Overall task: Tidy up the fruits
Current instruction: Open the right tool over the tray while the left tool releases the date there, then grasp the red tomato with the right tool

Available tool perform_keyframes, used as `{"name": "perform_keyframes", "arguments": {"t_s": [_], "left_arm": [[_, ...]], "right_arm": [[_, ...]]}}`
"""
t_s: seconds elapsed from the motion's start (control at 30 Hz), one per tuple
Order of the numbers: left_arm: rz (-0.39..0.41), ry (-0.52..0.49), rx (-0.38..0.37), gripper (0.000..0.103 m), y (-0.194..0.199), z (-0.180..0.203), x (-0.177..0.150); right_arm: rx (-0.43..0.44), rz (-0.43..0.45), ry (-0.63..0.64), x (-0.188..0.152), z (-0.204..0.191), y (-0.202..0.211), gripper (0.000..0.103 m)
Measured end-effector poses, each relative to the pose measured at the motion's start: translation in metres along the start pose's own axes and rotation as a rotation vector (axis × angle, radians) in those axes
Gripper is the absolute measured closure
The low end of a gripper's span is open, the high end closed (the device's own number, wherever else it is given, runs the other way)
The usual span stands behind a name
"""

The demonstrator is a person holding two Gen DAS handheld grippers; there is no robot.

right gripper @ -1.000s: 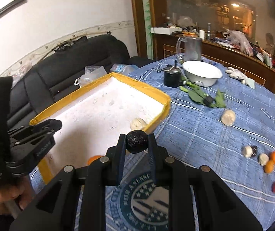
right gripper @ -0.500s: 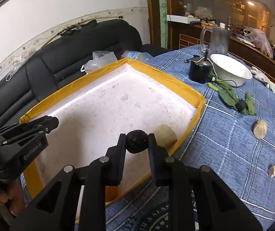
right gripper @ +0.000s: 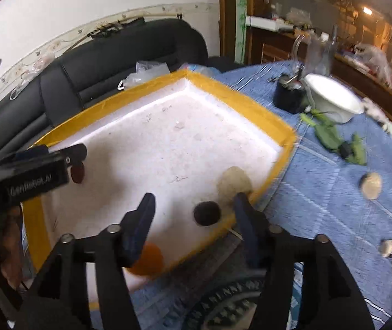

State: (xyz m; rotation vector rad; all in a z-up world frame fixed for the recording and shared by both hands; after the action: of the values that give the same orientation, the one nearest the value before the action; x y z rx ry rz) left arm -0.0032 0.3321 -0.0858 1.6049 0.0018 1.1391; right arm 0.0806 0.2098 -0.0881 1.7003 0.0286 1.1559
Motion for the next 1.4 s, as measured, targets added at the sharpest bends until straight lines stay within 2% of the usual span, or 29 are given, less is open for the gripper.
{"name": "perform_keyframes", "arguments": {"t_s": [0.07,0.1,0.23,0.4,0.53,0.7,0.8,0.97,1.1,1.17,1.4], "left_arm": [[0.025,0.017,-0.004,0.025,0.009,-0.003,0.003],[0.035,0.036,-0.007,0.025,0.014,-0.004,0.004],[0.064,0.077,-0.047,0.023,0.026,0.005,0.002],[0.067,-0.007,-0.122,0.022,0.038,0.059,-0.011],[0.039,-0.162,-0.200,0.022,0.041,0.124,-0.034],[-0.001,-0.359,-0.268,0.022,0.043,0.193,-0.067],[-0.026,-0.426,-0.312,0.022,0.044,0.224,-0.085],[-0.046,-0.505,-0.339,0.022,0.046,0.262,-0.099],[-0.049,-0.526,-0.355,0.022,0.043,0.281,-0.102],[-0.067,-0.531,-0.381,0.022,0.039,0.294,-0.106],[-0.089,-0.568,-0.437,0.022,0.019,0.355,-0.114]], "right_arm": [[-0.024,0.027,-0.016,-0.005,0.010,0.019,0.024],[-0.032,0.043,-0.035,-0.009,0.018,0.029,0.022],[-0.109,0.064,-0.130,-0.045,0.065,0.072,0.001],[-0.256,0.030,-0.289,-0.118,0.147,0.112,0.000],[-0.363,0.004,-0.486,-0.172,0.221,0.138,0.000],[-0.447,0.003,-0.607,-0.208,0.277,0.157,0.001],[-0.457,-0.007,-0.614,-0.210,0.291,0.154,0.005],[-0.460,-0.056,-0.613,-0.205,0.318,0.131,0.033],[-0.468,-0.088,-0.606,-0.201,0.327,0.111,0.048],[-0.449,-0.087,-0.607,-0.201,0.326,0.107,0.069],[-0.403,-0.045,-0.624,-0.201,0.329,0.107,0.069]]}}
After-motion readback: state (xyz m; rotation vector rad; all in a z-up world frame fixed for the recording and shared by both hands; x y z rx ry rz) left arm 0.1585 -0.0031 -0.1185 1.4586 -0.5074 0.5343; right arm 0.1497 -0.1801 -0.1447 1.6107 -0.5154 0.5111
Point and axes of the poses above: each gripper's, at about its wrist camera, not at the fingertips, and y roughly against the way its jaws point, z to its right, x to its top, the point moved 8 cm from there along -y, roughly the way its jaws point, and after that the axes turned 4 degrees about -x, right-handed, at the moved point
